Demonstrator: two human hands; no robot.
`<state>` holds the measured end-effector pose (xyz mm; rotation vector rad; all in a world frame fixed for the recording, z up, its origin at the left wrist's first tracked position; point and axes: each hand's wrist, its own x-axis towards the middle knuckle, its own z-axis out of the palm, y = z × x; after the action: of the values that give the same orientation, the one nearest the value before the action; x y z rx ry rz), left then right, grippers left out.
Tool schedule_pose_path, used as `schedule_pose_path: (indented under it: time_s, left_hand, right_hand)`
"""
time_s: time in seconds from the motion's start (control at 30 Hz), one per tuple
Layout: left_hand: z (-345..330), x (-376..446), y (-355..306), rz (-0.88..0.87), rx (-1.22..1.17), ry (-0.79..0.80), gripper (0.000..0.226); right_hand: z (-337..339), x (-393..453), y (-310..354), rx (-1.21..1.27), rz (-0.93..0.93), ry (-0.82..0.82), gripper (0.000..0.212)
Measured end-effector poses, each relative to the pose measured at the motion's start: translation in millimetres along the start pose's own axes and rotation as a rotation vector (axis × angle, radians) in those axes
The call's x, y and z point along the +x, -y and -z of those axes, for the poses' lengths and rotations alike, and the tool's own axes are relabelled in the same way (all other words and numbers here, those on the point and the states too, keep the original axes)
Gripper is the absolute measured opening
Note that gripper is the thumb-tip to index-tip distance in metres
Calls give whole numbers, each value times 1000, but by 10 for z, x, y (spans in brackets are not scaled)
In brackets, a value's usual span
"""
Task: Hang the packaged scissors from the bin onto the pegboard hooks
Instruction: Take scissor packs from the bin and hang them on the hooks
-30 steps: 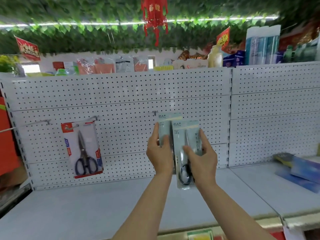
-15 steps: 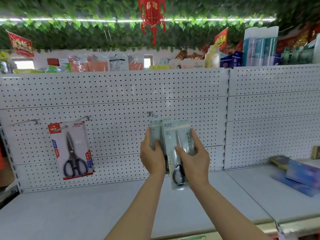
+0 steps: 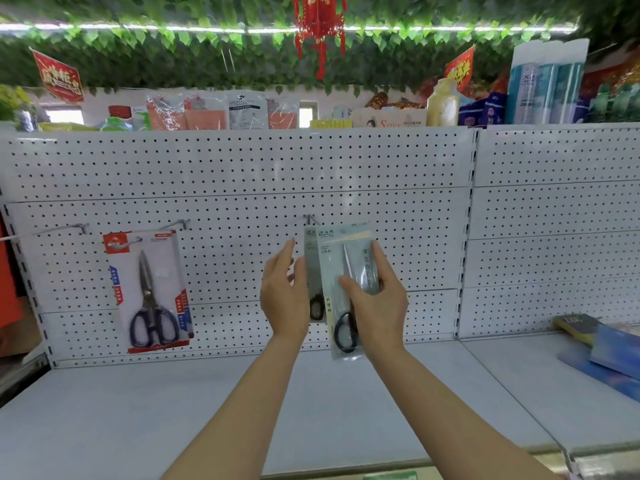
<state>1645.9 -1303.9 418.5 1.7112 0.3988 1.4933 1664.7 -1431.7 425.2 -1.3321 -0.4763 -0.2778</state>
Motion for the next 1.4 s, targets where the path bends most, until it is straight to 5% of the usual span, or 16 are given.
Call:
schedule_pose_path:
  time_s: [0.13,0.3,0.8,1.4]
  left_hand:
    - [98,103,-307,-202,-7,119,43]
    - [26,165,-400,-272,300,296,60]
    - [-233,359,-79,-229,370,336,62]
    - [-275,583,110,-292,506,385,71]
  right_hand:
    - [-121,75,-61,16,6,-1,73]
    - [-274,90,-209,28,-17,-21,64]
    - [-497,401,-463,-122,1,-77,47]
    - [-512,575,-679,-274,73,-19,56]
